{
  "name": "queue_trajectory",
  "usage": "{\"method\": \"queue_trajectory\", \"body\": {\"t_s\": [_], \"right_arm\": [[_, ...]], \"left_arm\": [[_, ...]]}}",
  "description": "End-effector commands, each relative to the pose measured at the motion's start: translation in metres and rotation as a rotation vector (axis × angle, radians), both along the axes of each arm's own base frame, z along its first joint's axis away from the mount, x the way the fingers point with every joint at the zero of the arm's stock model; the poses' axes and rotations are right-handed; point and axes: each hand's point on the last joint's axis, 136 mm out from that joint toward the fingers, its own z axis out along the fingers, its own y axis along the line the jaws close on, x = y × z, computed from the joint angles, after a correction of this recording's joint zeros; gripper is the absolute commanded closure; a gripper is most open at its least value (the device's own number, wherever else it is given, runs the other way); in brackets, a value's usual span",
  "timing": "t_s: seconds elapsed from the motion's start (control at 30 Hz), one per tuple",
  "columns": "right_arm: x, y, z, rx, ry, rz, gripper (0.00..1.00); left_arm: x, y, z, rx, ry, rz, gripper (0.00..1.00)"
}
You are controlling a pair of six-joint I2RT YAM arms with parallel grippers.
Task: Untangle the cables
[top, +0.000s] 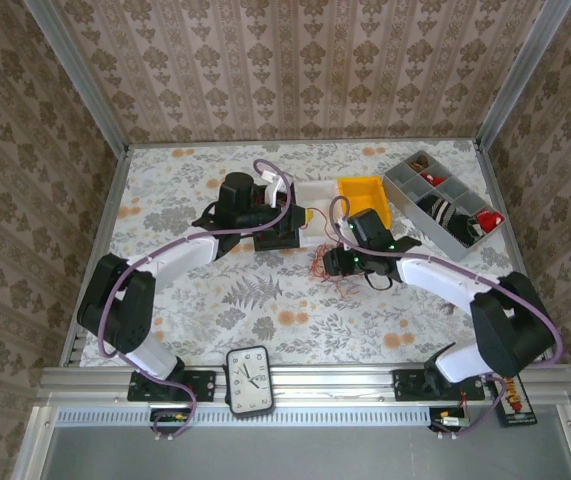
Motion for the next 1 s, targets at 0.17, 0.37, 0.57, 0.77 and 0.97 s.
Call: {"method": "queue_trajectory", "body": {"t_s": [0.17,0.37,0.57,0.77,0.97], "right_arm": [[0.035,-0.008,-0.015,-0.025,-0.005,-0.106,0.59],[0.022,-0.044,-0.049,-0.087,0.125,-0.215,0.55],[0.018,-0.084,-0.064,-0.081,0.223,-0.360,0.54],[0.009,-0.102,-0.073,-0.036,0.295,-0.435,0.54],[0.006,-0.106,-0.069,-0.006,0.308,-0.459,0.53]], "left_arm": [[-0.005,-0.006,0.014,-0.050,0.006,-0.049,1.00],[0.007,0.016,0.041,-0.131,-0.025,0.034,1.00],[0.016,0.038,0.067,-0.201,-0.045,0.093,1.00],[0.014,0.047,0.083,-0.258,-0.054,0.102,1.00],[-0.002,0.045,0.095,-0.282,-0.064,0.025,1.00]]}}
